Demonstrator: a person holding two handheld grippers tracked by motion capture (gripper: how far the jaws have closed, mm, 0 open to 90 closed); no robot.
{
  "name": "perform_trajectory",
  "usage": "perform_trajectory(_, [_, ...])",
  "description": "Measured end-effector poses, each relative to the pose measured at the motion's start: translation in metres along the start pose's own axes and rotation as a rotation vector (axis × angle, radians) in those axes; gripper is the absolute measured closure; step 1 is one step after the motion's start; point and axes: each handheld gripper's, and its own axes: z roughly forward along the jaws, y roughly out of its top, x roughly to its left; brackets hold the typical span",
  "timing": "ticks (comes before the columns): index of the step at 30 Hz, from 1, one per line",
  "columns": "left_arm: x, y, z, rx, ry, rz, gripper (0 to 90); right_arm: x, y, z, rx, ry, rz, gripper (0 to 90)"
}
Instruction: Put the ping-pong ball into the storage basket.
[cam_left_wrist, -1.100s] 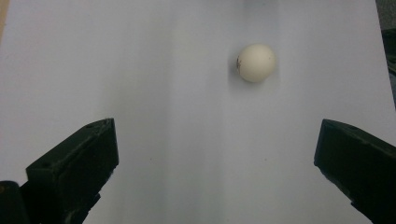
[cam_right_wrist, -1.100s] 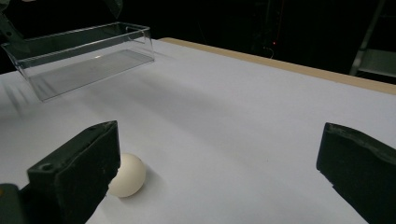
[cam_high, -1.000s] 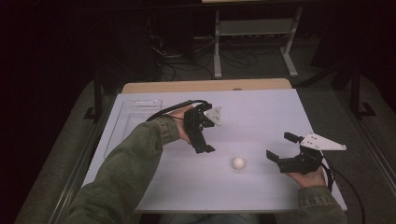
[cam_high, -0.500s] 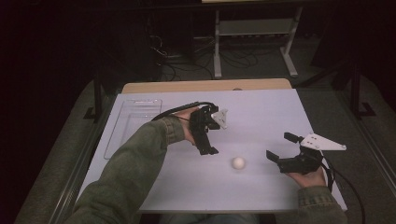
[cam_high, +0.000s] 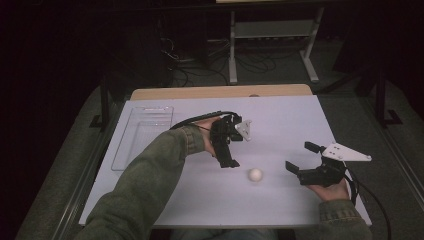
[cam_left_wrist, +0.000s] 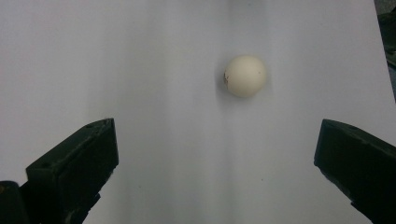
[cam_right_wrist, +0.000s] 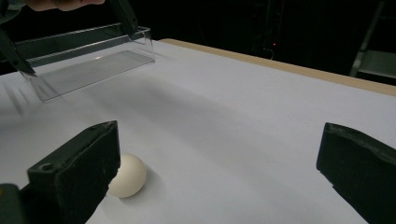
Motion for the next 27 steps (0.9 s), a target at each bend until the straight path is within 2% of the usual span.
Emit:
perform_trajectory(19, [0.000,0.006,0.014,0.014,-0.030,0.010,0.0,0.000,0.000,0.000,0.000,0.000,0.001,0.0])
perform_trajectory(27, [0.002,0.010,0.020,0.035,-0.040,0.008,0.0,0.000,0.000,-0.001,0.000,-0.002,0.002,0.0])
